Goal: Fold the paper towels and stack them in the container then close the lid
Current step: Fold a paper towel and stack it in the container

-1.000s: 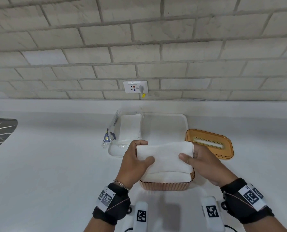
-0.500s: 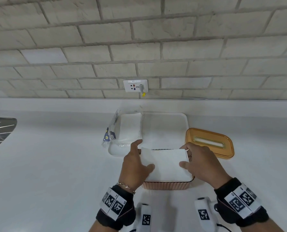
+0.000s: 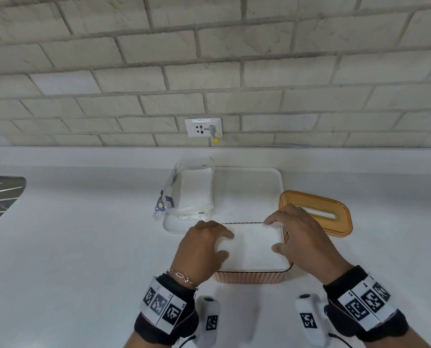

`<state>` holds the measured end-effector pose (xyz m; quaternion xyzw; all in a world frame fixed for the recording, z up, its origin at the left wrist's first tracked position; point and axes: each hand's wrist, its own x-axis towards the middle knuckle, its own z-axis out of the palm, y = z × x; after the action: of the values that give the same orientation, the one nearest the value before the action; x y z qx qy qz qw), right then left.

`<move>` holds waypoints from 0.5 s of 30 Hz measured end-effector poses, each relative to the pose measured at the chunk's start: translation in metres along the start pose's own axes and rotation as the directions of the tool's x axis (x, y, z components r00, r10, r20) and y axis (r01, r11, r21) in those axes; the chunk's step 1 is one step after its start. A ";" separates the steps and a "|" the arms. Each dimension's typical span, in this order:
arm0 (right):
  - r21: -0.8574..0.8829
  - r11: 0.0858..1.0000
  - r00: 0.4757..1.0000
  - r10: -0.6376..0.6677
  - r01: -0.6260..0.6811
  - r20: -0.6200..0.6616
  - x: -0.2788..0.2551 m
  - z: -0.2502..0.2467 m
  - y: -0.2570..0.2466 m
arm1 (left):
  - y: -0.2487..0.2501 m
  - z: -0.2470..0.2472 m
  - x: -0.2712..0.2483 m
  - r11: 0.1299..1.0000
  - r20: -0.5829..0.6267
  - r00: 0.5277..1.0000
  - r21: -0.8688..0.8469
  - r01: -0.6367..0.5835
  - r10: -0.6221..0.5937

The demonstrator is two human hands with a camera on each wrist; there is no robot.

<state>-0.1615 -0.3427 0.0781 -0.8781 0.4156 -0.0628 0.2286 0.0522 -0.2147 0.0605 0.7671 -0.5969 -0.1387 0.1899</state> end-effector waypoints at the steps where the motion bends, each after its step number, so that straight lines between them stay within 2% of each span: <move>1: 0.027 0.999 0.998 -0.040 0.039 0.051 0.000 0.001 -0.001 | 0.000 0.001 0.002 0.998 0.084 0.996 0.058 -0.034 0.029; 3: 0.036 0.996 0.982 -0.089 0.085 0.164 -0.001 0.004 -0.003 | 0.004 0.002 0.003 0.984 0.166 0.985 0.165 -0.075 0.047; 5: -0.025 0.995 0.967 -0.089 0.097 0.237 -0.001 0.008 -0.004 | 0.006 0.005 0.004 0.977 0.153 0.986 0.192 -0.096 0.067; 10: -0.043 0.997 0.970 -0.057 0.068 0.235 0.000 0.014 -0.002 | 0.009 0.010 0.006 0.964 0.175 0.980 0.233 -0.131 0.091; 12: -0.014 0.998 0.970 -0.055 0.060 0.235 0.001 0.015 -0.001 | 0.005 0.003 0.010 0.981 0.197 0.975 0.144 -0.130 0.101; 13: 0.008 0.998 0.970 -0.059 0.059 0.234 0.002 0.014 0.000 | 0.001 -0.003 0.014 0.994 0.180 0.979 0.045 -0.104 0.095; 15: 0.094 0.994 0.976 -0.066 0.047 0.208 0.003 0.013 0.003 | -0.009 -0.015 0.025 0.980 0.052 0.998 -0.200 -0.014 0.025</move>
<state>-0.1577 -0.3422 0.0649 -0.8803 0.3607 0.0055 0.3081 0.0728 -0.2355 0.0702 0.7343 -0.5924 -0.2165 0.2511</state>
